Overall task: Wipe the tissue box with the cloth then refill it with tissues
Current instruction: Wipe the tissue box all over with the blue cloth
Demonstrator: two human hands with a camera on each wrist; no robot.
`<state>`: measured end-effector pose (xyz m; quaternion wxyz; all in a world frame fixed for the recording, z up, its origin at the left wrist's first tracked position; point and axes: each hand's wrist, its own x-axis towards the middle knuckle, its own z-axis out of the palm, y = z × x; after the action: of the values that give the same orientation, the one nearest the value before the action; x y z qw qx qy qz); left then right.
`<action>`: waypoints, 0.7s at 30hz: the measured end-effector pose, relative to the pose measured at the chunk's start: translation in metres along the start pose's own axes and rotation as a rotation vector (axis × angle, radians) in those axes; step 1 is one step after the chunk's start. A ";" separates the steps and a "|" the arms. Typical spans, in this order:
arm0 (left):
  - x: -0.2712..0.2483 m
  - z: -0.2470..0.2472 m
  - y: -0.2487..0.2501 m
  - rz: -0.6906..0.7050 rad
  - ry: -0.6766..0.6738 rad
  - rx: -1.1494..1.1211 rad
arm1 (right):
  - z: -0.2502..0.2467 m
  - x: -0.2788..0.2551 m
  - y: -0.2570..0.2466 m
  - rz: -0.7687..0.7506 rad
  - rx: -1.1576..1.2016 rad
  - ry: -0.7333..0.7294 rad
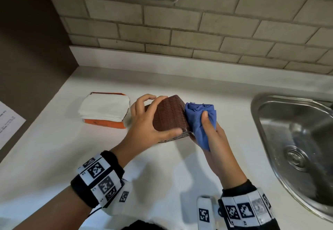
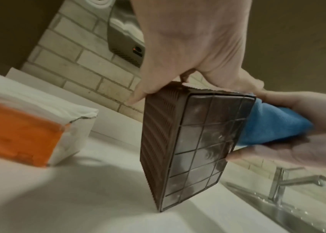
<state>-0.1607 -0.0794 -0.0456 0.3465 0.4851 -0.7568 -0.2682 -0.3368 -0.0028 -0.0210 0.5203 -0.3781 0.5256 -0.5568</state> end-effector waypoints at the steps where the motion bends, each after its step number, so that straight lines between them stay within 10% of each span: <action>1: -0.001 0.000 0.002 -0.081 0.043 -0.009 | 0.003 -0.001 0.000 -0.004 -0.016 0.002; 8: -0.003 -0.004 0.002 -0.488 0.030 -0.182 | 0.025 -0.010 0.000 -0.104 -0.215 -0.038; 13: -0.005 -0.011 -0.013 -0.465 0.070 -0.391 | 0.018 0.002 0.022 -0.363 -0.656 0.052; 21: -0.023 -0.015 -0.024 -0.400 0.070 -0.484 | 0.042 0.002 0.035 -0.323 -0.622 0.075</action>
<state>-0.1294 -0.0686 -0.0601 0.4179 0.5367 -0.5482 -0.4866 -0.2902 -0.0093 -0.0483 0.2658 -0.5759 0.6222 -0.4588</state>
